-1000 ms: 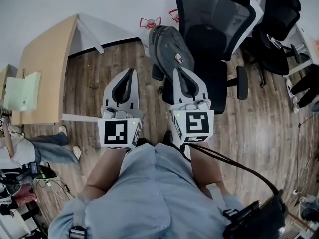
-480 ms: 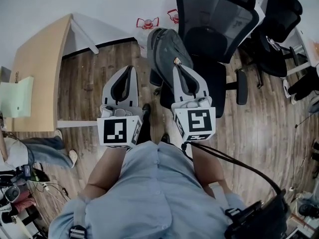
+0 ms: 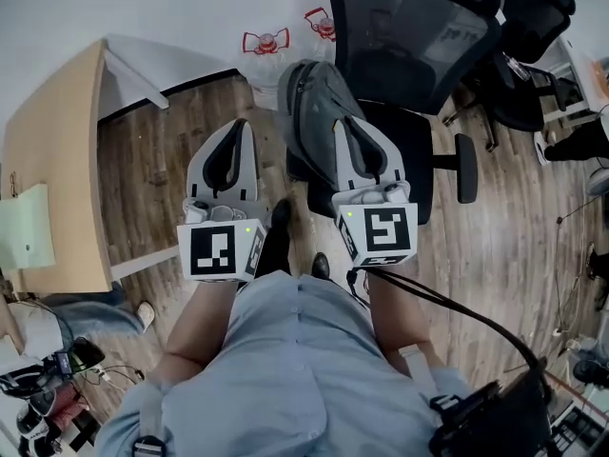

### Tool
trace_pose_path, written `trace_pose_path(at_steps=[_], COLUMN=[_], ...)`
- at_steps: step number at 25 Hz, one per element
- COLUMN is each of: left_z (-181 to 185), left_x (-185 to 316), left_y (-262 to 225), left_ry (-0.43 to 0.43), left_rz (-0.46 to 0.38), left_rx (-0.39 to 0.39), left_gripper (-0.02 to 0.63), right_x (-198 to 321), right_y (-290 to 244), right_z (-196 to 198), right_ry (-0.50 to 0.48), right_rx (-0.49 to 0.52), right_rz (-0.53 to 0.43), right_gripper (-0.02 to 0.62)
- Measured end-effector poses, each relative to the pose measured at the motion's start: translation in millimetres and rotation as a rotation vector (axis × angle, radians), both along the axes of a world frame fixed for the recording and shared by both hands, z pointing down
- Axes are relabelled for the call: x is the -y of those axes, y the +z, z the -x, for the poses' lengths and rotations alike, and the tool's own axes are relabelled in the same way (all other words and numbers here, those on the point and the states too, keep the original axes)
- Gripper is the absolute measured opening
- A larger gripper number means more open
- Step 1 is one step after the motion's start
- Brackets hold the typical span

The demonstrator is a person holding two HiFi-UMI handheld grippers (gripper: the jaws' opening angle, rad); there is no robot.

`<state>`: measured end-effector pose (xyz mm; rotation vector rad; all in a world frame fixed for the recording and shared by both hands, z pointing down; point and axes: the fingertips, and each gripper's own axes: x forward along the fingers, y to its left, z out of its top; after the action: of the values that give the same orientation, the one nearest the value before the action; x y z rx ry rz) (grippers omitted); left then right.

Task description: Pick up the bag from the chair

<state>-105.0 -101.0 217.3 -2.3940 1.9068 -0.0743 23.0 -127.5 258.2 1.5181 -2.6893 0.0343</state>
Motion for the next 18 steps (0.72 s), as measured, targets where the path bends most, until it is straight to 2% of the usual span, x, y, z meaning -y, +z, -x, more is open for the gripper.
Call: trace_pose_path(at_steps=[4,8,11,12,14,16,18], left_z=[18.1,25.8,30.1,33.2,41.3,49.5,56.7], left_x=[21.5,31.1,40.5,43.8,51.0,58.1,64.3], left_y=[7.9,32.5,53.7,59.2,70.9,83.1,93.4], left_ry=[0.004,0.034,0.038,0.039,0.039,0.033,0.024], left_rz=[0.029,0.075,0.112,0.114,0.124,0.153,0.183], left_rx=[0.004,-0.006,-0.03,-0.032,-0.029,-0.033,-0.038], left_gripper=[0.002,0.002,0.002,0.002,0.002,0.002,0.002], right_x=[17.4,22.8,30.4,32.2,34.7,35.0,35.6], right_y=[19.7,56.8,82.0,91.8,112.2,130.9,145.7], right_z=[18.7,43.3,58.3,62.6,70.2,77.4,84.5], right_ry=[0.004,-0.011,-0.012,-0.013,-0.015,-0.019,-0.028], right_rx=[0.014,0.004,0.006,0.006,-0.015,-0.069,-0.143], right_rz=[0.045,0.134,0.175,0.197,0.238,0.273,0.284], right_gripper=[0.019,0.112,0.209,0.293,0.388,0.427,0.439])
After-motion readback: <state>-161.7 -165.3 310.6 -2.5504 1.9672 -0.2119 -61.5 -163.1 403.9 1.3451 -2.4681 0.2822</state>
